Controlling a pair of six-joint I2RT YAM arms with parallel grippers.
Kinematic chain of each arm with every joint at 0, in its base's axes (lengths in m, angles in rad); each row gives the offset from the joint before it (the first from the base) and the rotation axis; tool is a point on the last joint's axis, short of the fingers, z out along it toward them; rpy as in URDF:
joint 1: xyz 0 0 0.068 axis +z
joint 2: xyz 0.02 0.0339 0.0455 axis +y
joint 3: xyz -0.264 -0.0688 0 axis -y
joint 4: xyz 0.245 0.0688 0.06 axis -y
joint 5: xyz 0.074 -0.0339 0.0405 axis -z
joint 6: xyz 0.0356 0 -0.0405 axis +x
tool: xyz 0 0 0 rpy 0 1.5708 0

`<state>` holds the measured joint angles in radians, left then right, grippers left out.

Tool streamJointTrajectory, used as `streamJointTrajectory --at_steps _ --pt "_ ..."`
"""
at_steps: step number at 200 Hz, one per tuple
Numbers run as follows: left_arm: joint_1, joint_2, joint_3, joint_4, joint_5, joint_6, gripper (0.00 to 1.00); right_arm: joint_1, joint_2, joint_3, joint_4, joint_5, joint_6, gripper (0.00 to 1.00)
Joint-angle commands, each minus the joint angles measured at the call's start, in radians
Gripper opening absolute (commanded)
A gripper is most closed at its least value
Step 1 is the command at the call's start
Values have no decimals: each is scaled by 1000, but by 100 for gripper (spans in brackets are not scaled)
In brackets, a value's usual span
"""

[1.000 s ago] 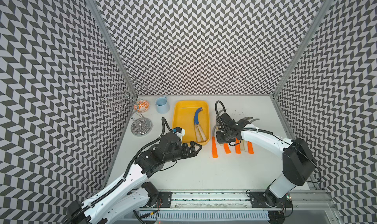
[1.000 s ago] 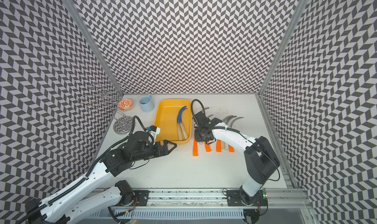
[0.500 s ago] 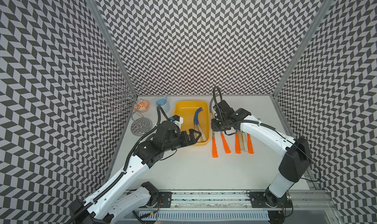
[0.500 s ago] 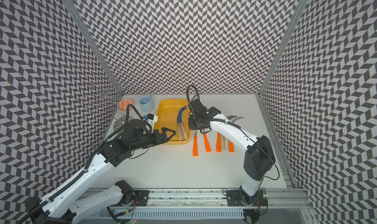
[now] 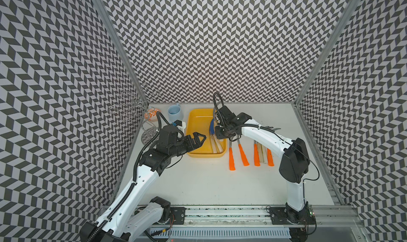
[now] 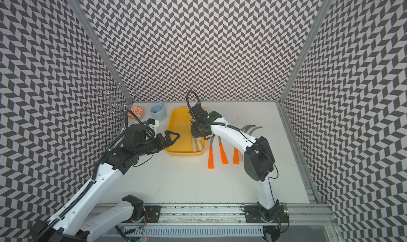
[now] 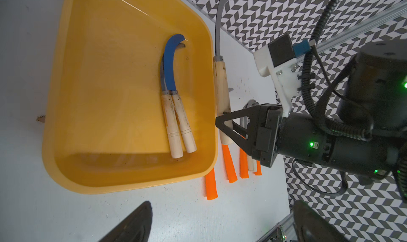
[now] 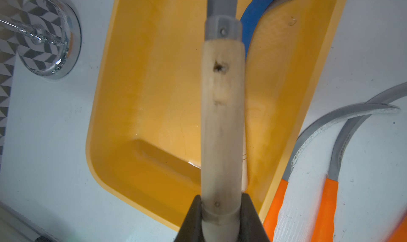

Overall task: Put small sickles into storage boxes
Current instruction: Place the sickle in the storage box.

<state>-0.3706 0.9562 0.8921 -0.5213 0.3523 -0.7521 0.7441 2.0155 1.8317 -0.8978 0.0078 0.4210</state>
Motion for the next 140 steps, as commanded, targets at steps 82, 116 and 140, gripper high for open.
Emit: streamJointTrajectory --at_steps 82,116,140 --pt "27 -43 -98 7 62 27 100 9 190 55 -7 100 -95 3" --pt "28 -56 -120 1 71 26 100 9 230 51 -7 117 -100 5" --pt "29 -66 -136 0 77 23 100 9 244 53 -3 107 -100 12"
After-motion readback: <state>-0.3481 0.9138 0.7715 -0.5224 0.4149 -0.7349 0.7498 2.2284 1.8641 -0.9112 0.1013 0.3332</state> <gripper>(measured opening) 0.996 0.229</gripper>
